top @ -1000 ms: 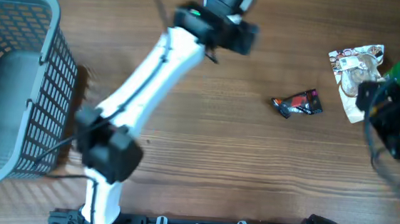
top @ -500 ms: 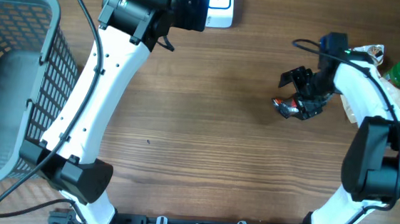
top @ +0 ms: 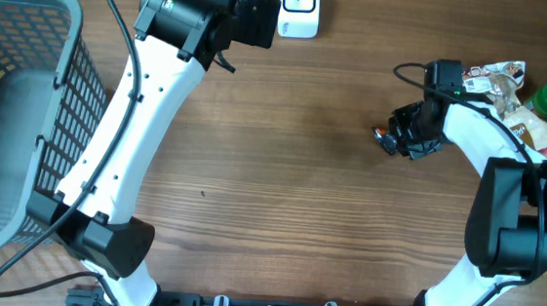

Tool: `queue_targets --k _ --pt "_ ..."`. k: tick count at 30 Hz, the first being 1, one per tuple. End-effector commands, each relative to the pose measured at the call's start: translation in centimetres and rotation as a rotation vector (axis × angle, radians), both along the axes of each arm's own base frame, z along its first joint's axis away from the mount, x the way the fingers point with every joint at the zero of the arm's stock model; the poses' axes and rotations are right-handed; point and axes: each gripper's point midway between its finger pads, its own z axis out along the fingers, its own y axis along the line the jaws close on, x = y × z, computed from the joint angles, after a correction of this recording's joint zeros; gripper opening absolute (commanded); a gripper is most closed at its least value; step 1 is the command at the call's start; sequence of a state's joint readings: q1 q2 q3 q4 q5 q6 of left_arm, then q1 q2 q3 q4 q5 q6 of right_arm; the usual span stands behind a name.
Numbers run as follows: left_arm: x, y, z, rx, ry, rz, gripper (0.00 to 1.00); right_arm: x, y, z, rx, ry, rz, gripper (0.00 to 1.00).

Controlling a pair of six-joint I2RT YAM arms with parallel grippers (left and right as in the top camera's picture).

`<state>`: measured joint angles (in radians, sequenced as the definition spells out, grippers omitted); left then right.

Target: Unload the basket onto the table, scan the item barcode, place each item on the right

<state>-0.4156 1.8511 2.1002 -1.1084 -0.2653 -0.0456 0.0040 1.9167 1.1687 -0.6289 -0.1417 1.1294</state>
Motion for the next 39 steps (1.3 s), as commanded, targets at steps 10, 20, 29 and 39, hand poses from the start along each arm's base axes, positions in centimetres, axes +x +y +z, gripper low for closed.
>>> queue_targets --k 10,20,29,39 --pt "-0.2 0.8 0.8 0.015 -0.016 0.009 1.00 -0.1 1.4 0.8 0.050 -0.025 0.147 0.38" --pt "-0.2 0.8 0.7 0.016 -0.013 0.009 1.00 1.1 0.5 2.6 -0.001 -0.102 0.164 0.05" --pt "-0.2 0.7 0.7 0.013 -0.012 0.008 1.00 3.5 -4.9 11.7 -0.123 -0.313 0.208 0.05" --pt "-0.2 0.7 0.7 0.008 -0.012 0.012 1.00 -1.7 -22.2 9.8 -0.270 -0.196 0.026 0.05"
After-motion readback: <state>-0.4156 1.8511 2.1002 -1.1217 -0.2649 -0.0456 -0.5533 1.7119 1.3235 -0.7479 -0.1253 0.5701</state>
